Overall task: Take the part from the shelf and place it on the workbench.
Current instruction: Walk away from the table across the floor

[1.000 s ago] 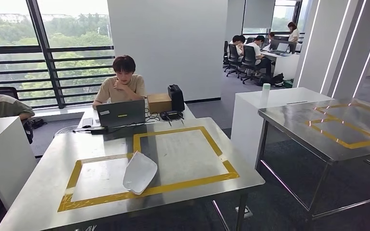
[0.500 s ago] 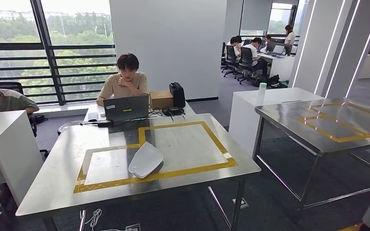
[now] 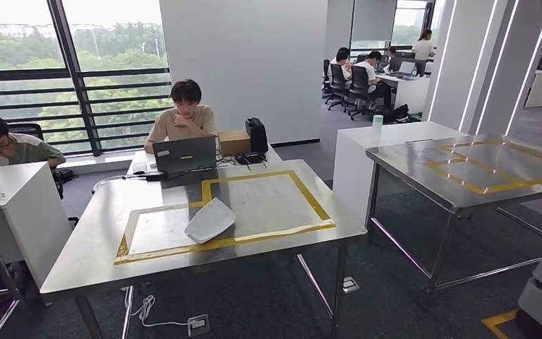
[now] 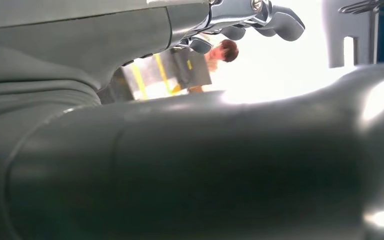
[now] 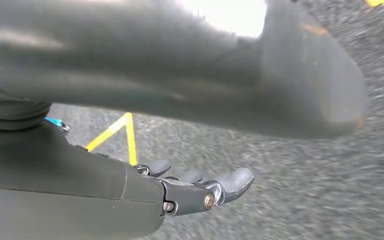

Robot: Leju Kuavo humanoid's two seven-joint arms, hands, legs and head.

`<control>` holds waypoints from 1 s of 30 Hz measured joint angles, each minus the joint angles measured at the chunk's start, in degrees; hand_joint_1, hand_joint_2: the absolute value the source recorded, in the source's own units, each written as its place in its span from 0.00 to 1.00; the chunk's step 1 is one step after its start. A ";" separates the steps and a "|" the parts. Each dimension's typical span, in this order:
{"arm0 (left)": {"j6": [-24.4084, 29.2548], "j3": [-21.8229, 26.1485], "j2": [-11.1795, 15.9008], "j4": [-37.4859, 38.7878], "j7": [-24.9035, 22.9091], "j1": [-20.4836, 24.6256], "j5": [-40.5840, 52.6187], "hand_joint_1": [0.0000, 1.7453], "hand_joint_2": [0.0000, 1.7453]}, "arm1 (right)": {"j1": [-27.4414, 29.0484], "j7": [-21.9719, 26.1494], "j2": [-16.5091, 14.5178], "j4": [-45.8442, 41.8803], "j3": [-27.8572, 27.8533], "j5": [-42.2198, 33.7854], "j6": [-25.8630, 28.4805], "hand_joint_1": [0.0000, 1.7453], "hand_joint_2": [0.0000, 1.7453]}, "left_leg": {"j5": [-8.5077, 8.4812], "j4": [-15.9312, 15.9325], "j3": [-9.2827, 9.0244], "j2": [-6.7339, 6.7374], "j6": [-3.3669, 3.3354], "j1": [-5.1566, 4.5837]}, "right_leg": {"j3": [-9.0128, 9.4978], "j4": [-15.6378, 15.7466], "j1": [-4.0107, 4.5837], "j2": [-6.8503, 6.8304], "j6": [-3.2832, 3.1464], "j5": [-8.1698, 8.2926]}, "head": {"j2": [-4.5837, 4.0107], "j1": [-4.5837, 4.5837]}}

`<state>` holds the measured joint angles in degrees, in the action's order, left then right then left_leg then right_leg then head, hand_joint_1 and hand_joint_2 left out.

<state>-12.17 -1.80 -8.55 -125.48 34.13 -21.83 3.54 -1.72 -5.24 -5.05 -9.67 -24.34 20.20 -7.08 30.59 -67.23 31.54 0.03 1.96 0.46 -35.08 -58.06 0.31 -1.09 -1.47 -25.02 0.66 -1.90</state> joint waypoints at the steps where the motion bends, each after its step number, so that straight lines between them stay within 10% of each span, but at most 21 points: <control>1: 0.05 -0.48 0.05 0.23 0.05 0.11 0.13 0.00 0.00 | 0.03 -0.28 0.00 0.00 -0.13 -0.22 0.00 0.00 0.00 | 0.53 4.13 -3.00 -0.07 -0.26 -0.10 | -0.61 -0.34 0.01 0.05 0.27 0.49 | 0.00 -0.01; 3: 0.20 -1.22 0.22 0.74 0.23 0.35 0.16 0.00 0.00 | 0.07 -0.59 -0.01 -0.01 -0.34 -0.54 0.00 0.00 0.00 | 2.17 9.32 -6.13 -0.21 -1.05 -0.46 | -1.07 -0.61 -0.07 0.16 0.92 1.47 | 0.00 0.01; 6: 0.30 -1.78 0.47 1.46 0.45 0.71 -0.06 0.00 0.00 | 0.21 -0.70 -0.02 -0.01 -0.60 -0.66 0.00 0.00 0.00 | 1.01 9.97 -5.18 -0.01 -2.74 -0.73 | -1.60 -0.94 -0.45 0.41 2.02 1.74 | -0.02 -0.02; 11: 0.38 -2.36 0.72 2.40 0.49 0.95 -0.82 0.00 0.00 | 0.47 -0.51 -0.10 -0.01 -0.66 -0.63 -0.01 0.00 0.00 | -2.39 9.88 -1.17 0.36 -3.90 -0.74 | -4.53 -14.09 -0.68 0.74 2.78 -9.69 | -0.02 0.09; 13: 0.64 -2.37 0.88 2.70 0.50 0.96 -1.15 0.00 0.00 | 0.49 -0.17 -0.05 -0.01 -0.67 -0.56 0.00 0.00 0.00 | -3.73 9.50 0.73 0.41 -3.76 -0.79 | -2.88 -15.74 -0.65 0.76 2.67 -8.14 | -0.02 0.12; 15: 1.03 -2.35 1.01 2.81 0.57 0.97 -1.48 0.00 0.00 | 0.47 0.30 0.02 -0.01 -0.68 -0.25 0.00 0.00 0.00 | -4.91 8.92 2.59 0.38 -3.41 -0.77 | 2.21 -9.95 -0.62 0.82 2.36 -5.46 | -0.02 0.14; 18: 1.56 -2.31 1.10 2.56 0.68 0.99 -1.81 0.00 0.00 | 0.40 0.45 0.08 -0.01 -0.66 0.60 -0.01 0.00 0.00 | -6.39 8.57 3.97 0.46 -2.52 -0.82 | 8.57 0.13 -0.21 1.04 1.64 -6.66 | -0.01 0.14; 22: 1.97 -2.25 1.16 1.94 0.51 0.90 -1.86 0.00 0.00 | 0.44 0.17 0.09 -0.01 -0.66 1.39 0.00 0.00 0.00 | -5.92 7.76 4.88 0.28 -1.15 -0.68 | 7.62 1.47 -0.29 0.67 0.15 -5.22 | -0.01 0.10; 26: 2.04 -2.19 1.24 1.75 0.46 0.88 -1.86 0.00 0.00 | 0.41 0.18 0.11 -0.01 -0.66 1.42 0.00 0.00 0.00 | 3.27 -4.40 7.82 0.05 -0.21 -0.31 | 4.81 1.30 -0.24 0.18 -0.61 -3.00 | 0.00 0.04; 28: 2.09 -2.17 1.27 1.74 0.43 0.87 -1.86 0.00 0.00 | 0.40 0.17 0.11 -0.01 -0.66 1.57 0.00 0.00 0.00 | 2.56 -6.83 6.90 0.06 -0.09 -0.25 | 3.12 0.82 -0.18 0.02 -0.44 -1.92 | 0.00 0.03; 30: 2.17 -2.16 1.27 1.61 0.33 0.84 -1.86 0.00 0.00 | 0.38 0.07 0.11 -0.01 -0.64 2.02 0.00 0.00 0.00 | -0.25 -1.74 2.48 0.06 -0.21 -0.21 | 1.55 0.18 -0.20 -0.04 -0.11 -1.06 | 0.00 0.03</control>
<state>-9.99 -3.96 -7.28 -123.87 34.46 -20.99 1.68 -1.35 -5.16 -4.94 -9.68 -24.98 22.22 -7.08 30.33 -68.97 34.02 0.09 1.74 0.25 -33.53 -57.88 0.11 -1.13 -1.59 -26.08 0.66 -1.86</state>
